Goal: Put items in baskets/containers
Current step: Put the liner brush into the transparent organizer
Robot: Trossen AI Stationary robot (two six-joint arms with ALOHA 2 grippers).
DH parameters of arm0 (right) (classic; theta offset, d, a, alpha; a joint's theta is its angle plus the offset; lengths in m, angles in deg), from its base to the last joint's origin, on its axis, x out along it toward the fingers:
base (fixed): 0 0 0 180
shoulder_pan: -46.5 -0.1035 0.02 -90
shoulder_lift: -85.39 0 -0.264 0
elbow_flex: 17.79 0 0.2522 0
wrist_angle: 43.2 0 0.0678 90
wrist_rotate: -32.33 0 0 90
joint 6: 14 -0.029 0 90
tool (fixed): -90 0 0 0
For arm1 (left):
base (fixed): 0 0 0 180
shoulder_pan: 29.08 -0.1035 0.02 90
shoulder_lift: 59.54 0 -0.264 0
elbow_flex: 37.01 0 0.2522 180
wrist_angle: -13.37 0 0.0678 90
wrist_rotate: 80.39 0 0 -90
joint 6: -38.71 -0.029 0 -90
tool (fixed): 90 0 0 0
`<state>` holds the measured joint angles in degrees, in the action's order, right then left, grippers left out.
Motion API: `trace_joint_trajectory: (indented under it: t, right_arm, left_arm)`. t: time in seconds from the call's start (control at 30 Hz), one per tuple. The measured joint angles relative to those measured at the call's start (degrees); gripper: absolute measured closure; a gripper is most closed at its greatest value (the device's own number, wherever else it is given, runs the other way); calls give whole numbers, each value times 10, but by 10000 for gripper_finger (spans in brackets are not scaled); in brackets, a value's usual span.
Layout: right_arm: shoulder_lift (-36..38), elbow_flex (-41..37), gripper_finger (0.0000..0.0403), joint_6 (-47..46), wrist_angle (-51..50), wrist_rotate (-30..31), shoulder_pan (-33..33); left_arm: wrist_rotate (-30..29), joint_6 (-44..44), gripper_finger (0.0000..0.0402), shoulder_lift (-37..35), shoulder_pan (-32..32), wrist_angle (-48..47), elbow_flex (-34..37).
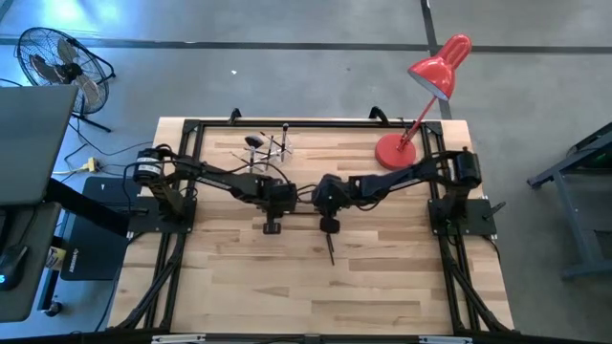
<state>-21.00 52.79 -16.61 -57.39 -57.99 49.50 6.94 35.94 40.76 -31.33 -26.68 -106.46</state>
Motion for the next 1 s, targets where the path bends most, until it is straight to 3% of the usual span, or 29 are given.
trace_joint_trajectory:
  t: [0.53,0.7,1.0]
  right_arm:
    - [28,3,272,73,-20,109,-53]
    - [28,3,267,80,-16,142,-67]
    - [-4,4,267,65,23,139,-69]
  left_arm:
    - [0,18,400,1,0,-47,-73]
    - [6,35,401,0,0,-55,-88]
    - [2,61,401,0,0,-57,-105]
